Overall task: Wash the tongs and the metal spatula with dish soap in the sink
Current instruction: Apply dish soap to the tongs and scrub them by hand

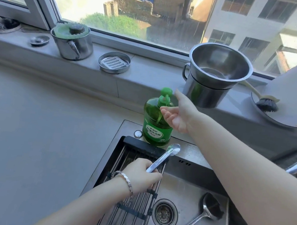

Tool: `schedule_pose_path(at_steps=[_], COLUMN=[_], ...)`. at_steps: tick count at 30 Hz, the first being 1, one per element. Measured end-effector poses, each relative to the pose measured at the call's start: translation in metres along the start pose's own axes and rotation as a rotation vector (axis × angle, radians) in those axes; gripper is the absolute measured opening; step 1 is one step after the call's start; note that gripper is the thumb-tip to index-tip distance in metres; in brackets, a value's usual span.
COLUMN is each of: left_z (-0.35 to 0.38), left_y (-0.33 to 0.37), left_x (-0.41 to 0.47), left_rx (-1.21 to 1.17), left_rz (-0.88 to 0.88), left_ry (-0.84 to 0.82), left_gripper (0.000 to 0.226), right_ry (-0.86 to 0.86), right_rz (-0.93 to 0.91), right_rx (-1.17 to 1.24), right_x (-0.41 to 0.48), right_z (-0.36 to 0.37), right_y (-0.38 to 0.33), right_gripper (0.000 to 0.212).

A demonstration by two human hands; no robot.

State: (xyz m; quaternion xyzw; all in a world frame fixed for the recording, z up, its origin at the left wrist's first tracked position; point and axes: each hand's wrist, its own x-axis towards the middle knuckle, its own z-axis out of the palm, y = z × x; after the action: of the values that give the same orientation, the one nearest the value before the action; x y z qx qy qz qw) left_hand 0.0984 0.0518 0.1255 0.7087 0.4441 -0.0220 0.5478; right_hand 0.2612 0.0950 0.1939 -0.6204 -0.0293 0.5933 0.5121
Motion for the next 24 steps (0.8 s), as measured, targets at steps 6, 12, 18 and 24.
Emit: schedule_pose_path(at_steps=[6,12,18,24], left_z=[0.012,0.042,0.065,0.073], left_y=[0.012,0.029,0.037,0.034], left_x=[-0.025,-0.052,-0.074,-0.085], left_rx=[0.005,0.082,0.127,0.059], left_rz=[0.106,0.209,0.232,0.234], left_ry=[0.009,-0.118,-0.267,-0.294], left_gripper=[0.008,0.025,0.016,0.036], right_ry=[0.010,-0.111,-0.038,0.110], right_rz=[-0.521,-1.064,-1.073,-1.005], right_rx=[-0.346,-1.483,-1.513,-1.363], right_x=[-0.076,-0.114,-0.142,-0.159], right_z=[-0.045,-0.110,-0.124,-0.144], right_y=[0.092,0.165,0.184,0.173], right_gripper=[0.039,0.080,0.090,0.093])
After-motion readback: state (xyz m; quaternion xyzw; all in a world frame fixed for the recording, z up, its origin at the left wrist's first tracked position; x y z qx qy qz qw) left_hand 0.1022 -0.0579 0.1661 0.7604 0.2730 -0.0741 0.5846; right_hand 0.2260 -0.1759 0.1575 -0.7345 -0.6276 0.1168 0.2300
